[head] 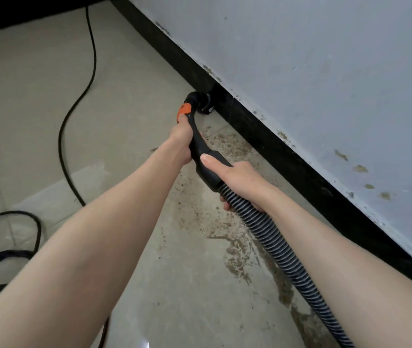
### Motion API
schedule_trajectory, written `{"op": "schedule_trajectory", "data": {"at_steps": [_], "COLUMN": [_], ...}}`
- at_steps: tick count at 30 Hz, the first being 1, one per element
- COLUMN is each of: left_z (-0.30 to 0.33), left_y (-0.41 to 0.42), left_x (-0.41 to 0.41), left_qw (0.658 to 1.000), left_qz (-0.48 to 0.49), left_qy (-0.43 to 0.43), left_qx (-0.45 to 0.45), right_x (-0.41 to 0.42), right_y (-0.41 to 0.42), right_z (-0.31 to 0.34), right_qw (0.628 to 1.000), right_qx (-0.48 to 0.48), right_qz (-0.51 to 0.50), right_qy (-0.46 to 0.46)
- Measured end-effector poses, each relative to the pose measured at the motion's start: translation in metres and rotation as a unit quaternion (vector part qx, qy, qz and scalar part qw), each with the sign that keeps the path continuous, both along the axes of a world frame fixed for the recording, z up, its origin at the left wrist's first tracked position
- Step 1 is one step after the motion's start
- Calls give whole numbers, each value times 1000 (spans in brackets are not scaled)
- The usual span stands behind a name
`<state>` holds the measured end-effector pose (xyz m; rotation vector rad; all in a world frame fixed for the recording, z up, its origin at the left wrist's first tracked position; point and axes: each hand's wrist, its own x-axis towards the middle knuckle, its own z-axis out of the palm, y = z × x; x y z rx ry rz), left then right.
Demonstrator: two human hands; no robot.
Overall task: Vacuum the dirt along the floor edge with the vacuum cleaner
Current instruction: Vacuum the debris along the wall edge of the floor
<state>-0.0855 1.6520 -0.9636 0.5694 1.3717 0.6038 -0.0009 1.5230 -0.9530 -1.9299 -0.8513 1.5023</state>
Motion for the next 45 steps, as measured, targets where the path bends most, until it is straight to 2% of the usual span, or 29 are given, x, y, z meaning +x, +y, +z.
{"op": "schedule_trajectory", "data": {"at_steps": [5, 10, 23, 29, 45], "left_z": [7, 8, 19, 6, -1], "left_y": [-4, -36, -102, -117, -91], "left_x": [-20, -68, -176, -168, -101], "left_qw": [1000, 999, 990, 989, 998], "left_qz": [6, 34, 136, 137, 62], "left_qy": [-6, -35, -21, -27, 16], "left_qx": [10, 12, -20, -41, -28], "right_x": [-20, -48, -129, -118, -70], "right_y": [-1, -35, -95, -103, -94], "right_z": [6, 12, 26, 23, 20], "right_qw": [1000, 997, 985, 983, 994], "right_qx": [10, 33, 43, 15, -1], "right_qz": [19, 68, 163, 185, 103], "right_qy": [2, 35, 46, 8, -16]}}
